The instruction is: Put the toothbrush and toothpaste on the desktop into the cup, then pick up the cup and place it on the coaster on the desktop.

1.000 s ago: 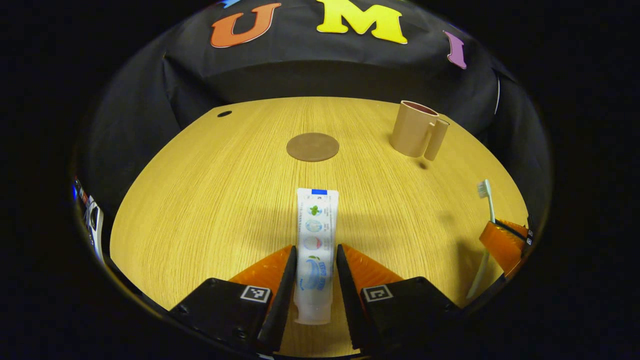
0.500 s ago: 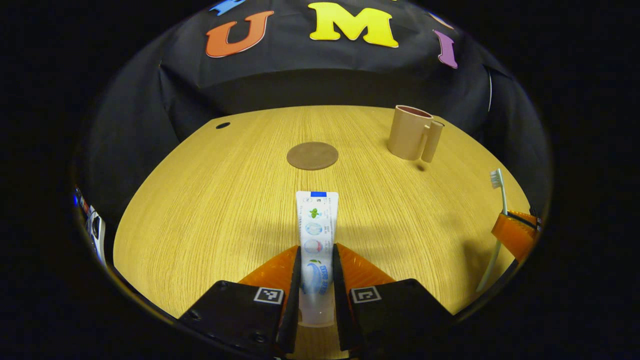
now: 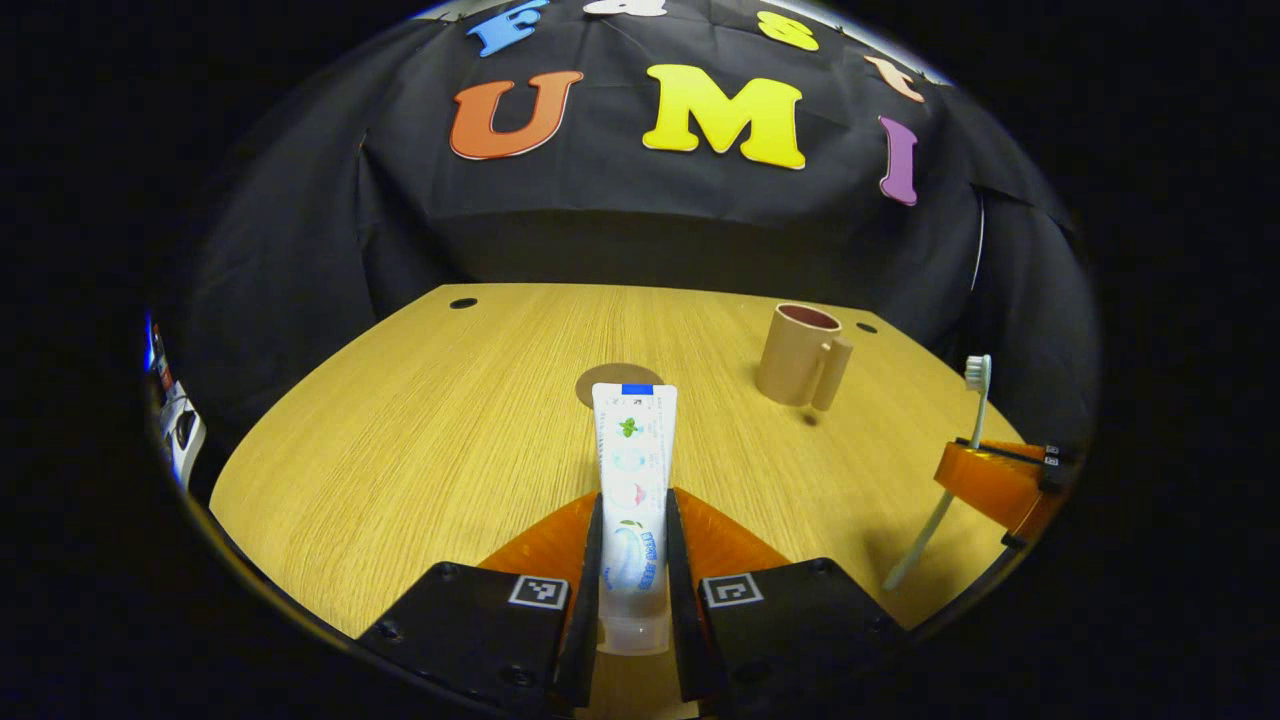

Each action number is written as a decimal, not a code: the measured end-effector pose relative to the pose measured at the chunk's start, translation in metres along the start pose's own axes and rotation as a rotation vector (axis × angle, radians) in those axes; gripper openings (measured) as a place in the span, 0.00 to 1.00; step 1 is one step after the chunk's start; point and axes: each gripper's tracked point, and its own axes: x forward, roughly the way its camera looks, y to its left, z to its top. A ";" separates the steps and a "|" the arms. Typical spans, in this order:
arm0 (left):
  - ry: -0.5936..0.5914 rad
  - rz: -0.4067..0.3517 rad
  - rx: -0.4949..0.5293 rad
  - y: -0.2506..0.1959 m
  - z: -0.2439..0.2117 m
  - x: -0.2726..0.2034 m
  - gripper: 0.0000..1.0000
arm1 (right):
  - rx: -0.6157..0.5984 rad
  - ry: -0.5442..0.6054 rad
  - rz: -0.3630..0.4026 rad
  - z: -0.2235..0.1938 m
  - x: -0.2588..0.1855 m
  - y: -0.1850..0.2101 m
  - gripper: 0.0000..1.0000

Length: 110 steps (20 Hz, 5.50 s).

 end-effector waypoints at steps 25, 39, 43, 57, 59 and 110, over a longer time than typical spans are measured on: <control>-0.161 0.018 0.047 0.000 0.073 0.046 0.35 | -0.023 -0.193 -0.007 0.209 0.152 -0.037 0.07; -0.191 0.022 0.063 -0.010 0.078 0.047 0.34 | 0.002 -0.219 0.015 0.218 0.147 -0.043 0.73; -0.225 -0.010 0.058 -0.030 0.095 0.055 0.35 | 0.007 -0.254 -0.012 0.221 0.121 -0.063 1.00; -0.414 -0.143 0.124 -0.125 0.211 0.109 0.34 | -0.005 -0.209 -0.078 0.151 0.075 -0.157 0.96; -0.419 -0.168 0.100 -0.138 0.216 0.118 0.34 | 0.021 -0.200 -0.077 0.143 0.073 -0.168 0.96; -0.449 0.052 0.121 0.017 0.102 -0.033 0.97 | -0.083 0.348 -0.118 0.065 0.158 -0.051 0.95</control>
